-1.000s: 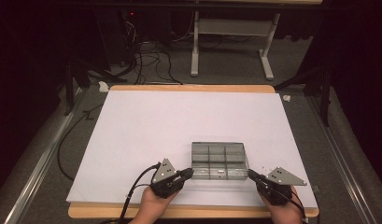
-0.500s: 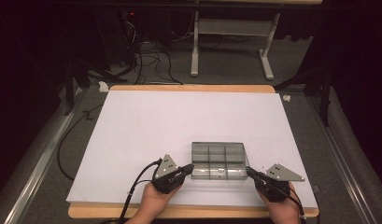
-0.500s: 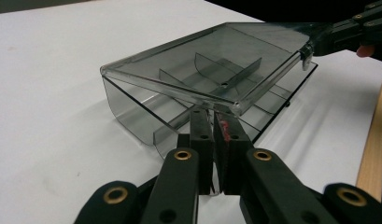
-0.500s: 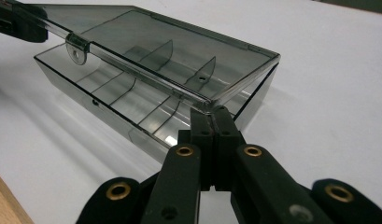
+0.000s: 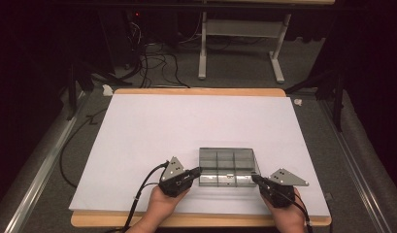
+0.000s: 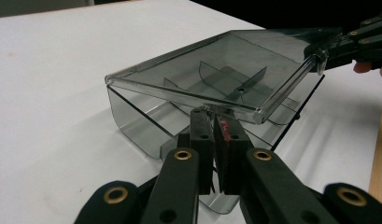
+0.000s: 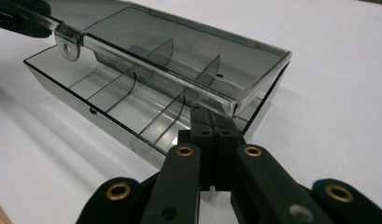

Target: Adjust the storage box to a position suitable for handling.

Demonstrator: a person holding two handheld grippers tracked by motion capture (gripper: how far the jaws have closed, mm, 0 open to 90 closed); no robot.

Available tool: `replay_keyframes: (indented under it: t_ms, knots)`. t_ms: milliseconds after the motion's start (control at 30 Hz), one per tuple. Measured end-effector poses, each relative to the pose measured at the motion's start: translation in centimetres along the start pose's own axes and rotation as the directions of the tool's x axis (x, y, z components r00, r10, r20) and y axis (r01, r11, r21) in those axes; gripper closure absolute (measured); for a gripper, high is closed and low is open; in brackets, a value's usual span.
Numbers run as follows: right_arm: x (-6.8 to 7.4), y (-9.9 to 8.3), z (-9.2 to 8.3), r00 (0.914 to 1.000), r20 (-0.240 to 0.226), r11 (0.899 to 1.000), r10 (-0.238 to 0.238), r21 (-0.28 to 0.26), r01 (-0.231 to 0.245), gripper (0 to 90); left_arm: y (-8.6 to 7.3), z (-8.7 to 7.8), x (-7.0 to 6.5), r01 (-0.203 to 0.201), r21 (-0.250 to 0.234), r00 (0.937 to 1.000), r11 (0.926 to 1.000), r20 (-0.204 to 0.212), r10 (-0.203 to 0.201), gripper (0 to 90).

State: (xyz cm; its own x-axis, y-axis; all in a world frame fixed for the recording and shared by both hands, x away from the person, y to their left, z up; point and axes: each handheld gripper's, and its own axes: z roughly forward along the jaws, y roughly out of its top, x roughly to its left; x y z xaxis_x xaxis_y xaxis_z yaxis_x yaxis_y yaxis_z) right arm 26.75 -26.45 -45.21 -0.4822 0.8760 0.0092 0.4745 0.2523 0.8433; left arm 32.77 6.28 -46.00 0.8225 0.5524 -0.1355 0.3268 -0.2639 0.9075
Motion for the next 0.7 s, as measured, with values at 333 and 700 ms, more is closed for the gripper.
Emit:
replay_keyframes:
  t_ms: [333,700]
  knots:
    - [-0.44,-0.27,-0.35,1.0000,0.008,1.000,-0.003,0.007,0.003,90.0,0.24,-0.05,-0.18,-0.010,-0.015,0.9999,0.9998,-0.005,0.010,86.5]
    - [0.02,-0.47,-0.18,0.9999,0.005,1.000,-0.015,0.017,0.014,90.0,0.84,-0.15,-0.30,-0.027,-0.024,0.9996,0.9993,-0.003,0.027,86.4]
